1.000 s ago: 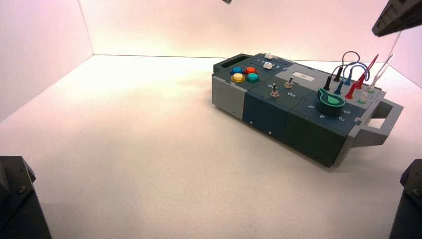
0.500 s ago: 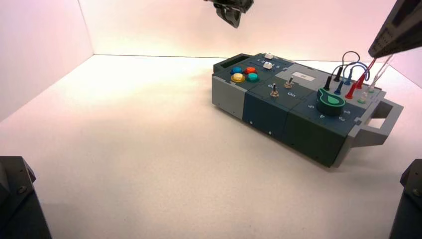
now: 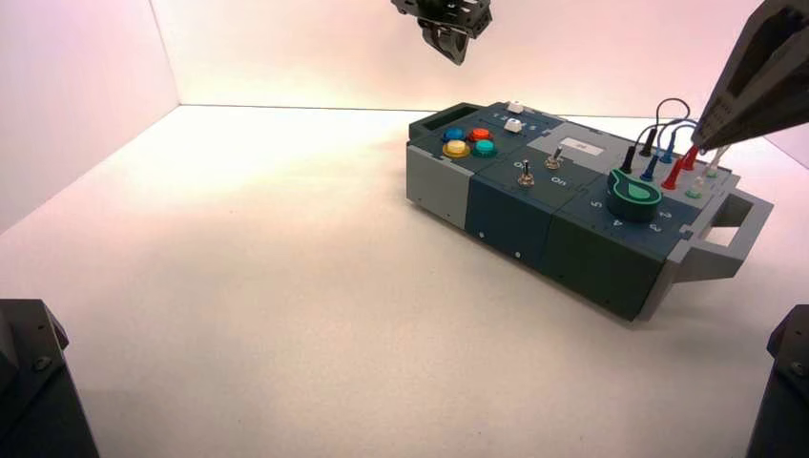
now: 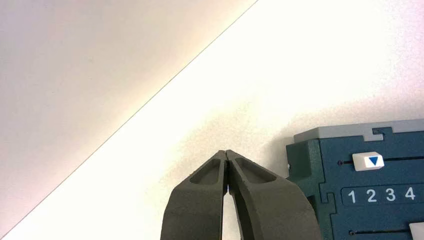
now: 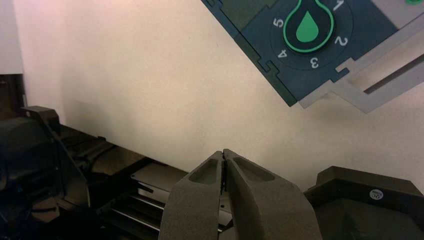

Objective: Rotate the box counterclockwise.

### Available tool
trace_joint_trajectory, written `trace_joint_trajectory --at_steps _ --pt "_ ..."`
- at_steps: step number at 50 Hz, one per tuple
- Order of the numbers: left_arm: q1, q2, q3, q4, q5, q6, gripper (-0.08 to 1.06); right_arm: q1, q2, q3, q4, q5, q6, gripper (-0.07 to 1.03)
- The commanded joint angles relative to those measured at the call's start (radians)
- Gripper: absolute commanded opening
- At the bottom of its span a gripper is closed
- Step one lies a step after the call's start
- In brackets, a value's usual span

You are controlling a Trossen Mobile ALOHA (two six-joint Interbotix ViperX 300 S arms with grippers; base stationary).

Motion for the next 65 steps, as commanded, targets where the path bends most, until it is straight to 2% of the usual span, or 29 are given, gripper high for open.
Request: trace_joint_trajectory --at_steps 1,9,19,36,50,65 --pt "-0.006 -0.021 -0.017 -0.005 -0.005 0.009 -0.03 0.003 0.057 -0.02 0.011 -0.025 -0.009 -0.02" --pt "-0.015 -0.012 -0.012 -0.012 -0.003 0.017 -0.03 0.02 0.123 -0.029 0.021 -0.061 -0.02 -0.02" --pt "-0.037 0.009 -0.02 -0.018 -0.002 0.044 -0.03 0.037 0.195 -0.046 0.025 -0.083 -0.029 -0.02" --pt "-0.046 0.043 -0.052 -0.028 0.037 0.054 -0.03 0.049 0.296 -0.071 0.029 -0.106 -0.043 -0.02" --pt "-0.044 0.049 -0.051 -0.028 0.041 0.069 -0.03 0.143 0.453 -0.107 0.032 -0.153 -0.051 -0.02" --pt "-0.044 0.061 -0.052 -0.028 0.049 0.08 -0.03 0.156 0.6 -0.152 0.034 -0.186 -0.086 -0.02"
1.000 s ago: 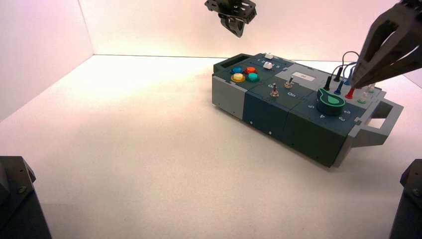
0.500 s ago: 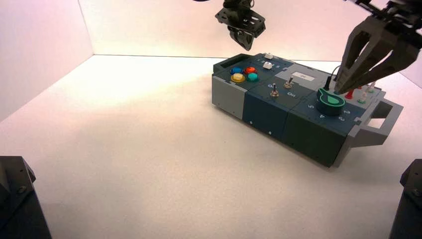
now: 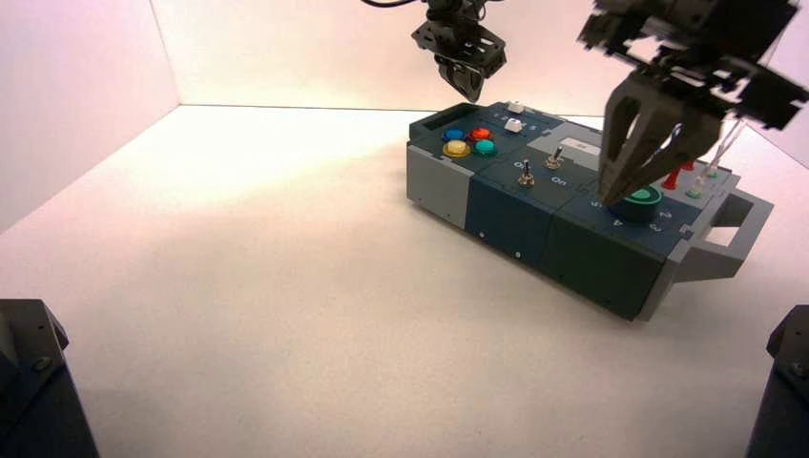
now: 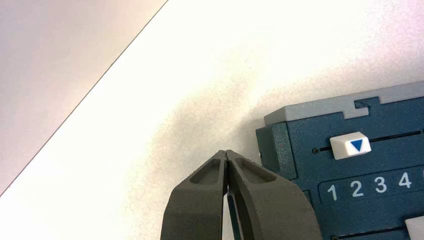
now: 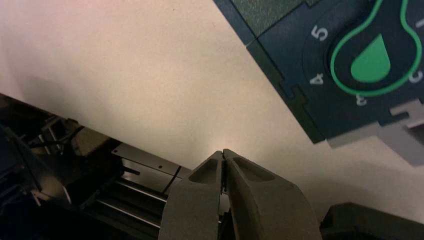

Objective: Rotate the box counterclockwise.

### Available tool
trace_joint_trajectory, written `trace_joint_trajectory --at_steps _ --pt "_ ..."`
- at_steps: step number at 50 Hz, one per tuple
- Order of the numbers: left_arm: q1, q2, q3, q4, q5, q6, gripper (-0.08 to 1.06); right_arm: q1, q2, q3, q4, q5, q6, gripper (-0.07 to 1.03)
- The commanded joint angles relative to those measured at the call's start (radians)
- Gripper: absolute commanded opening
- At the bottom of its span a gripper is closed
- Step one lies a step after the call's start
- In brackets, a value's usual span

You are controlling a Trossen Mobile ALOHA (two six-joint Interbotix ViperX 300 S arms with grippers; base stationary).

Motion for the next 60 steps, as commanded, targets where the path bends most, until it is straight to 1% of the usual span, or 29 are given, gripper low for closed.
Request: trace_joint_trajectory --at_steps 1,6,11,19,25,33,42,50,55,60 --pt "0.002 -0.023 -0.026 -0.003 0.002 0.012 -0.03 0.006 0.032 -0.032 0.008 -0.008 -0.014 -0.02" --pt "0.002 -0.018 -0.025 -0.003 0.005 0.018 -0.03 0.006 0.049 -0.034 0.008 -0.018 -0.021 -0.02" --pt "0.002 -0.018 -0.023 -0.003 0.006 0.018 -0.03 0.008 0.069 -0.035 0.008 -0.028 -0.021 -0.02" --pt "0.002 -0.02 -0.02 -0.005 0.009 0.018 -0.03 0.009 0.137 -0.034 0.008 -0.04 -0.038 -0.02" --pt "0.0 -0.023 -0.018 -0.005 0.012 0.018 -0.03 0.032 0.186 -0.038 0.008 -0.046 -0.046 -0.02" --pt "0.002 -0.025 -0.018 -0.005 0.017 0.025 -0.03 0.069 0.261 -0.077 0.008 -0.061 -0.049 -0.02" --pt "0.0 -0.028 -0.018 -0.005 0.026 0.04 -0.03 0.072 0.305 -0.109 0.003 -0.069 -0.051 -0.02" --pt "0.002 -0.028 -0.011 -0.006 0.029 0.052 -0.03 0.071 0.31 -0.114 -0.02 -0.074 -0.052 -0.02" --pt "0.002 -0.029 -0.005 -0.006 0.029 0.058 -0.03 0.071 0.31 -0.107 -0.055 -0.08 -0.04 -0.02" --pt "0.0 -0.029 -0.003 -0.006 0.029 0.061 -0.03 0.071 0.318 -0.1 -0.087 -0.081 -0.021 -0.02"
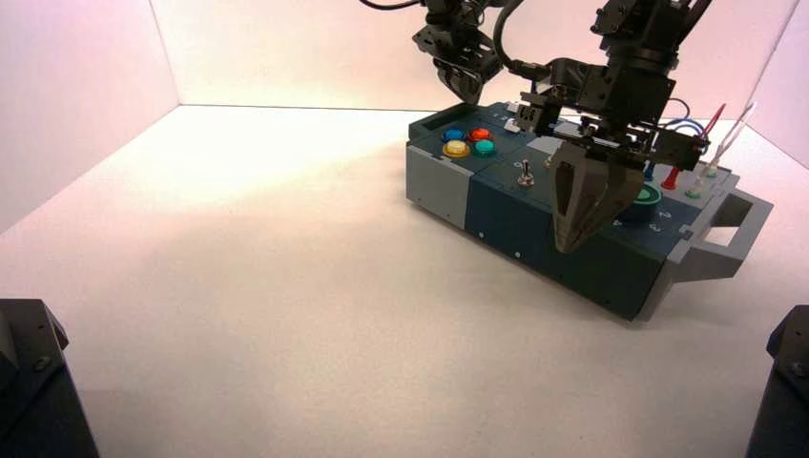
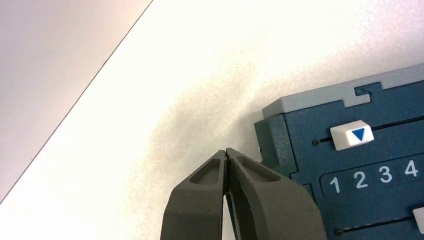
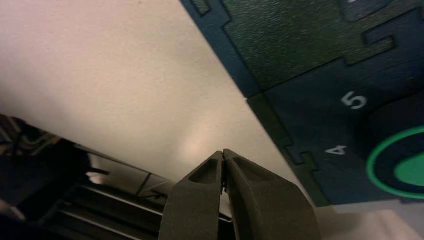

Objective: Rotate the box counterclockwise.

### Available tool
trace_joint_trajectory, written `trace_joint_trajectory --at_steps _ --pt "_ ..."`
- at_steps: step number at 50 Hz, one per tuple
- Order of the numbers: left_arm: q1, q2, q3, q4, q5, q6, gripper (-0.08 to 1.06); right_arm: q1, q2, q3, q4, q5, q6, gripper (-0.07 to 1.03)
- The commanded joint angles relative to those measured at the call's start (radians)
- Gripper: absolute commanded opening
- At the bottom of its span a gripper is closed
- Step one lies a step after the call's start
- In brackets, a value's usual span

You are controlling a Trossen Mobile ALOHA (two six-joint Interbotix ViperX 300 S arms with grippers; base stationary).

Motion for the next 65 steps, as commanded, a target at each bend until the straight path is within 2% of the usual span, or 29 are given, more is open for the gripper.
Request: trace_joint_trajectory --at_steps 1,10,25,42,65 --pt "-0.002 -0.037 -0.002 0.0 0.009 0.008 -0.03 0.003 -0.002 -0.003 -0.028 -0.002 0.015 -0.02" --pt "0.0 -0.038 -0.003 0.0 0.009 0.009 -0.03 0.003 0.032 0.005 -0.086 -0.005 0.034 -0.02" --pt "0.0 -0.038 -0.002 0.0 0.014 0.015 -0.03 0.003 0.071 -0.012 -0.156 -0.037 0.057 -0.02" --pt "0.0 -0.04 0.021 -0.002 0.018 0.018 -0.03 0.002 0.075 -0.034 -0.265 -0.041 0.124 -0.02" --pt "-0.002 -0.069 0.075 0.0 0.018 0.031 -0.03 -0.003 0.08 -0.057 -0.299 -0.035 0.138 -0.02"
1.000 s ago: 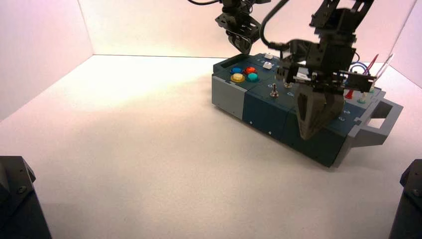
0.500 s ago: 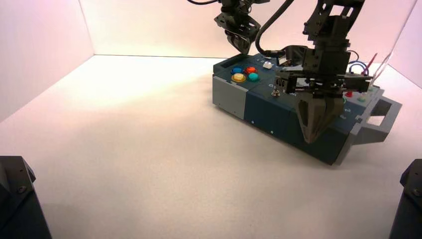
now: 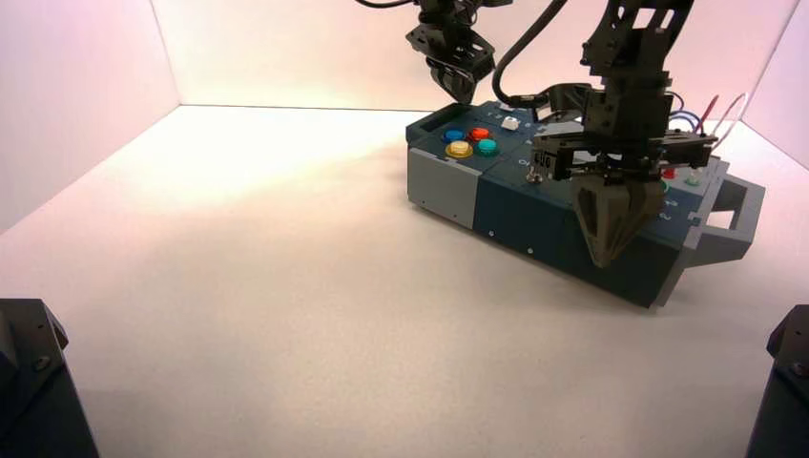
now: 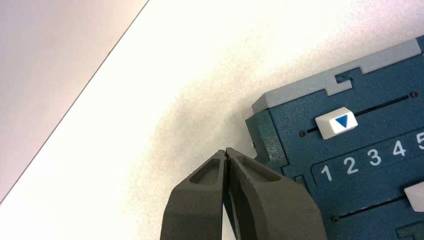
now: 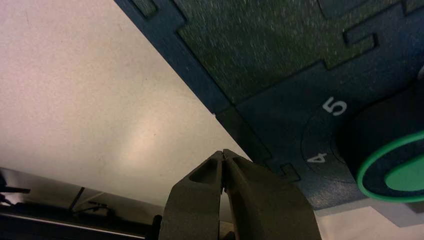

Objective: Rotate the box counterclockwise.

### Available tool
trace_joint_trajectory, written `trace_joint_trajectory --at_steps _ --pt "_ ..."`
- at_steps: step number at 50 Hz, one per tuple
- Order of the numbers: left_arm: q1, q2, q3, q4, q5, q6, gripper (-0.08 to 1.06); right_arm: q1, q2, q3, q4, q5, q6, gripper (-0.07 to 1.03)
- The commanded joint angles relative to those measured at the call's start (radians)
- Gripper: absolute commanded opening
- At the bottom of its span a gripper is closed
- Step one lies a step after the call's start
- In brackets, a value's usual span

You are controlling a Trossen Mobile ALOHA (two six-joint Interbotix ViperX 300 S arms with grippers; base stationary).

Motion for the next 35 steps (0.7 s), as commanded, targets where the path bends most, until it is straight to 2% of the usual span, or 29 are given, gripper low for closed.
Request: trace_joint_trajectory --at_steps 1,19,21,35 --pt "-0.009 -0.046 0.028 -0.002 0.015 0.015 -0.03 -0.021 -0.002 -0.031 -0.028 -0.018 0.014 -0.02" --pt "-0.009 -0.064 0.077 -0.002 0.015 0.031 -0.03 -0.023 0.028 -0.051 -0.074 -0.006 0.035 -0.02" --pt "-0.009 -0.067 0.087 -0.002 0.015 0.037 -0.03 -0.025 0.034 -0.052 -0.089 -0.005 0.038 -0.02" --pt "-0.009 -0.069 0.101 -0.002 0.015 0.054 -0.03 -0.075 0.038 -0.046 -0.126 -0.003 0.043 -0.02"
